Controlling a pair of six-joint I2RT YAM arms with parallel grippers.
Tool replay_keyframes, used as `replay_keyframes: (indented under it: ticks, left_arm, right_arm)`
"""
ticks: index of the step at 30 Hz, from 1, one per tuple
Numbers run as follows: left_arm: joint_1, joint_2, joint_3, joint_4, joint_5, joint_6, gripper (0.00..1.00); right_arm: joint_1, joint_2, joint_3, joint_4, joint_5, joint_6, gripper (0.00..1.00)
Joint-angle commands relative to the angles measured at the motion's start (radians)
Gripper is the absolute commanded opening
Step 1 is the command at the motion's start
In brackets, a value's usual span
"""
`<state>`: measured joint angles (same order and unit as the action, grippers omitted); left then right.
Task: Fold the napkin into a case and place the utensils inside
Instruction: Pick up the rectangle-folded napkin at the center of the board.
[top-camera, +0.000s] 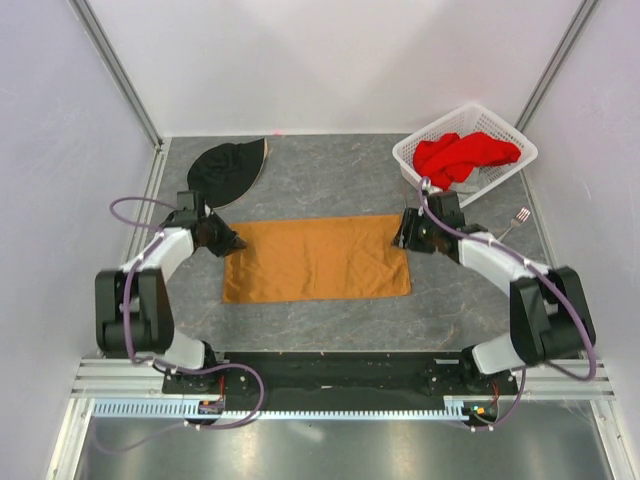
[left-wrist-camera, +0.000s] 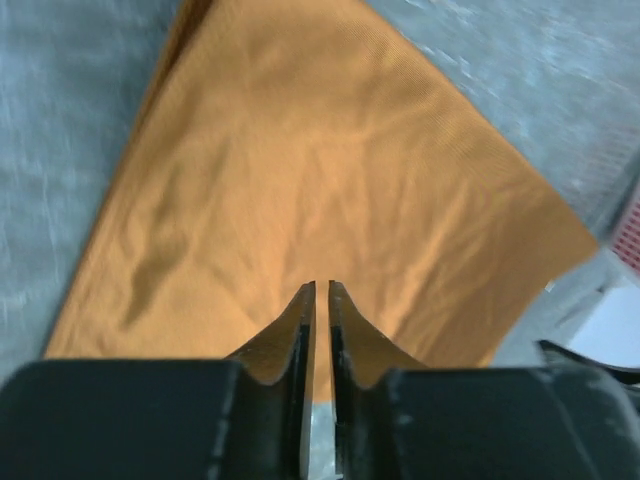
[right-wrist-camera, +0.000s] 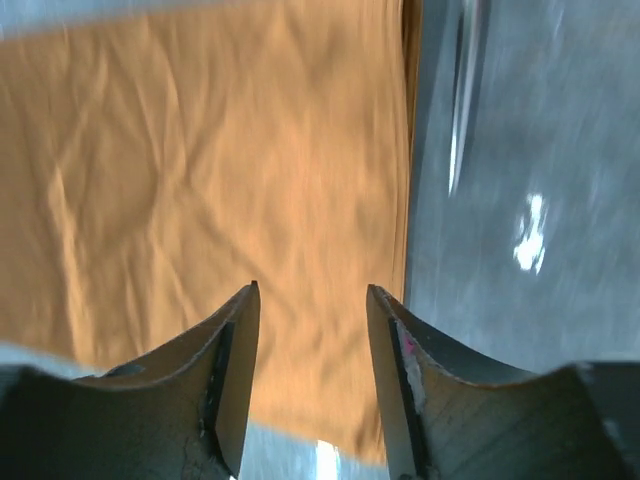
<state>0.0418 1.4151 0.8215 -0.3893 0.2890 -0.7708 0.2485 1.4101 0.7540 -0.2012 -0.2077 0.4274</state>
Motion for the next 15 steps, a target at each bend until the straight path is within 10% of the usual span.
replay_keyframes:
  ticks: [1,15]
  left_arm:
    - [0.001,0.142,0.111,0.055,-0.027,0.065,0.11]
    - [0.029,0.386,0.281,0.038,-0.080,0.056,0.07]
  right_arm:
    - [0.000,0.122,0.136,0.080,0.094,-0.015,0.51]
    - [0.012,0.385,0.341,0.109,0.139,-0.052,0.25]
